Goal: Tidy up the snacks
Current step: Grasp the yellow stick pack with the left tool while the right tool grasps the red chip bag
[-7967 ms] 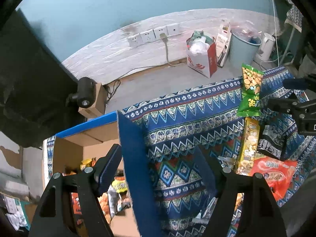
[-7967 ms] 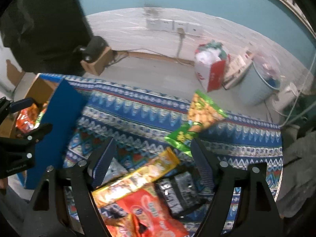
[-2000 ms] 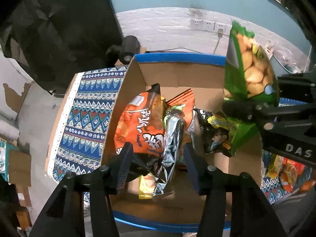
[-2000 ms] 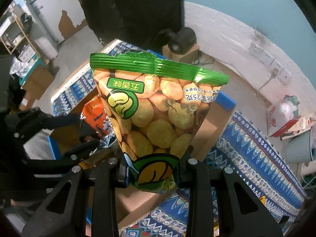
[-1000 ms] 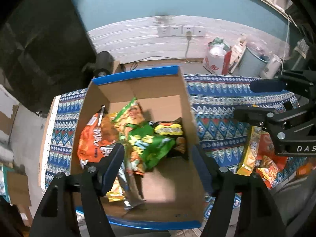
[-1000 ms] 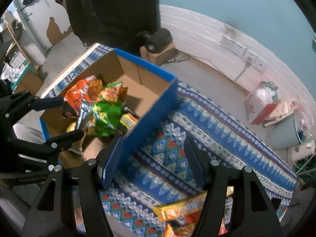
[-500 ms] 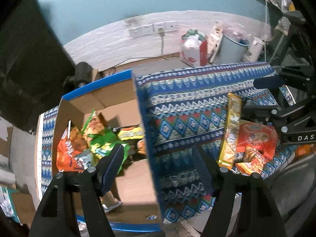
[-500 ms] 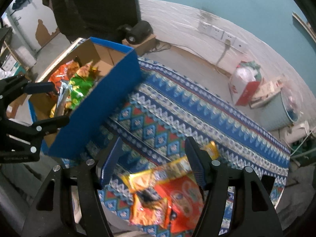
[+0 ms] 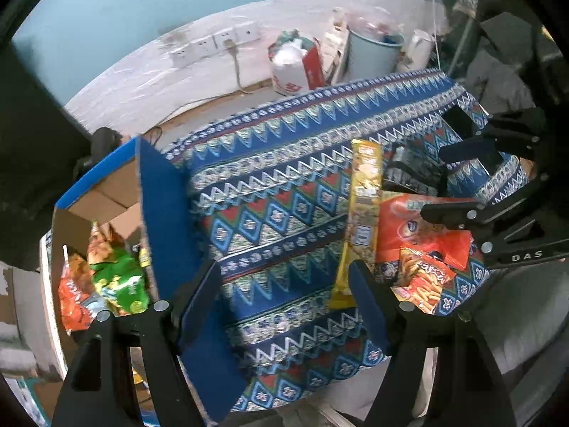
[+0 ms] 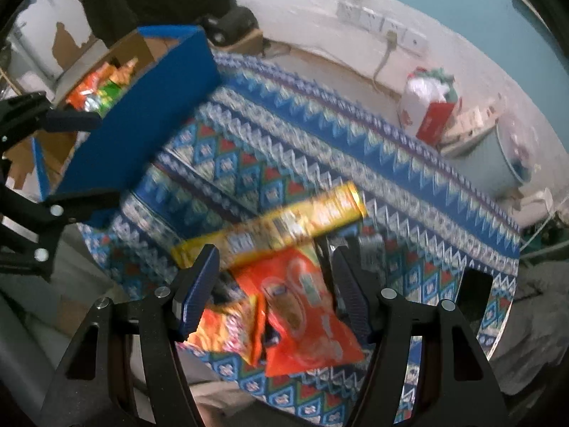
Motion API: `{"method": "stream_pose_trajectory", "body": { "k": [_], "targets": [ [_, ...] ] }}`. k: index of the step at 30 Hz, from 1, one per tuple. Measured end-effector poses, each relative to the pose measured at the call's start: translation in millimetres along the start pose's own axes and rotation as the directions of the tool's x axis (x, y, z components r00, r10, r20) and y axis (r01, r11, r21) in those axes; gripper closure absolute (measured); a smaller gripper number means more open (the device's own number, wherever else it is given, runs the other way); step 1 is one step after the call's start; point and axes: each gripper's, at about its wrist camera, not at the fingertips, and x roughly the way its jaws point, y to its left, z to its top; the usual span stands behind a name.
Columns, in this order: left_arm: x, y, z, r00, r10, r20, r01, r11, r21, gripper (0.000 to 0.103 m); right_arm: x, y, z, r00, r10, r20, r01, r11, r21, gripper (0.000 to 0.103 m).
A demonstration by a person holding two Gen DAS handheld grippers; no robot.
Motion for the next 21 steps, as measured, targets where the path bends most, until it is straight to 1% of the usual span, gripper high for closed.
{"method": "stream_pose_trajectory", "body": {
  "k": [1,3,6,8,9,13,17,21],
  "targets": [
    [4,-6,1,1.000,-0.016,-0.003,0.016,1.000,0.016,0.027,5,-4,-5,1.000,0.002,-0.013,-0.002,1.000,0.006,0.037],
    [12,-14,2,1.000,-0.009,-0.014,0.010,0.999,0.034,0.027,14,-10,-13,0.999,0.004,-0.040,-0.004,1.000,0.008,0.037],
    [22,-20,3,0.999,-0.024,-0.028,0.026,0.998,0.055,0.027,25,-15,-22,0.998,0.004,-0.069,-0.003,1.000,0.011,0.037],
    [31,-23,4,0.999,-0.023,-0.047,0.025,0.998,0.057,0.027,32,-18,-27,0.996,0.004,-0.089,-0.003,1.000,0.015,0.037],
    [36,-24,3,0.998,-0.036,-0.051,0.039,0.998,0.055,0.027,34,-19,-29,0.995,0.009,-0.099,-0.007,1.000,0.015,0.037],
    [53,-29,2,0.994,-0.052,-0.094,0.057,0.997,0.049,0.027,47,-21,-39,0.990,0.009,-0.144,-0.009,1.000,0.001,0.037],
    [66,-35,6,0.993,-0.059,-0.103,0.065,0.996,0.058,0.027,61,-26,-47,0.983,-0.002,-0.181,0.002,1.000,0.003,0.037],
    [80,-39,9,0.990,-0.062,-0.123,0.071,0.995,0.065,0.027,73,-28,-51,0.979,0.005,-0.204,-0.004,1.000,0.006,0.037]
  ]
}}
